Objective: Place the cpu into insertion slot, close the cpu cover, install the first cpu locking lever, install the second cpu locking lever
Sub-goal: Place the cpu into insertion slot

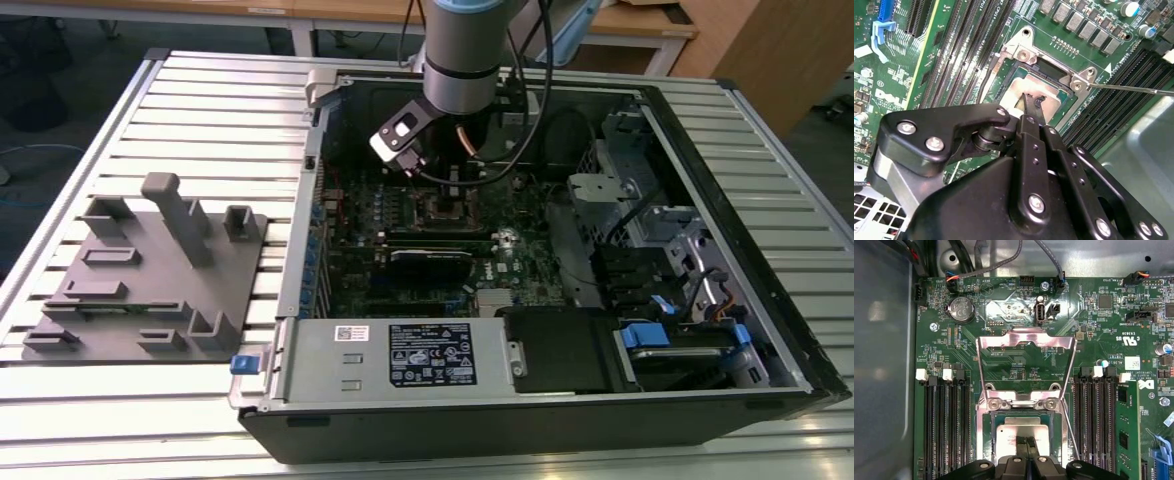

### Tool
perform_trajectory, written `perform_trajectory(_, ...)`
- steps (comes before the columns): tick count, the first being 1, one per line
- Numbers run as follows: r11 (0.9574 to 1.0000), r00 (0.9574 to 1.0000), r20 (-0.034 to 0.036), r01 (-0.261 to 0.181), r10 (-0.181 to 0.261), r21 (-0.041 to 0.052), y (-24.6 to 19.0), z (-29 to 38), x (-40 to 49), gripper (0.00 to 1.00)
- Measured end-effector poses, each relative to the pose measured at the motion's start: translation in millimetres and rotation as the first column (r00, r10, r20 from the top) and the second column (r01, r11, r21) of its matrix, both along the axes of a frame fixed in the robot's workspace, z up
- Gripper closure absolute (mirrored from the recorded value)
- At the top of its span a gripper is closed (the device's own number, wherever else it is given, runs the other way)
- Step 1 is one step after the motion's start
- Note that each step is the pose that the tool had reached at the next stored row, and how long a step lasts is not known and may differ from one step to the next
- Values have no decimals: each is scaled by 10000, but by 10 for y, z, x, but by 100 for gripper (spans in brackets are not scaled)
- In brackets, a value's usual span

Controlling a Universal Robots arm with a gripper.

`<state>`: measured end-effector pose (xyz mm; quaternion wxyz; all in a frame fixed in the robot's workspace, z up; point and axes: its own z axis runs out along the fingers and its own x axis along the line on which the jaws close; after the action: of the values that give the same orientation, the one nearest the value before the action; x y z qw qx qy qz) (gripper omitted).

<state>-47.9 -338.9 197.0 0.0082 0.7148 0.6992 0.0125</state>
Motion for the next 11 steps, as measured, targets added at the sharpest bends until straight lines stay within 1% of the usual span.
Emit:
perform_trajectory(3,10000,10000,19,1,-1,32,6,19,3,90)
perform_trajectory(6,10000,10000,8,1,-1,12,4,75,2,90)
perform_trajectory(11,10000,10000,6,0,0,10,3,155,2,90)
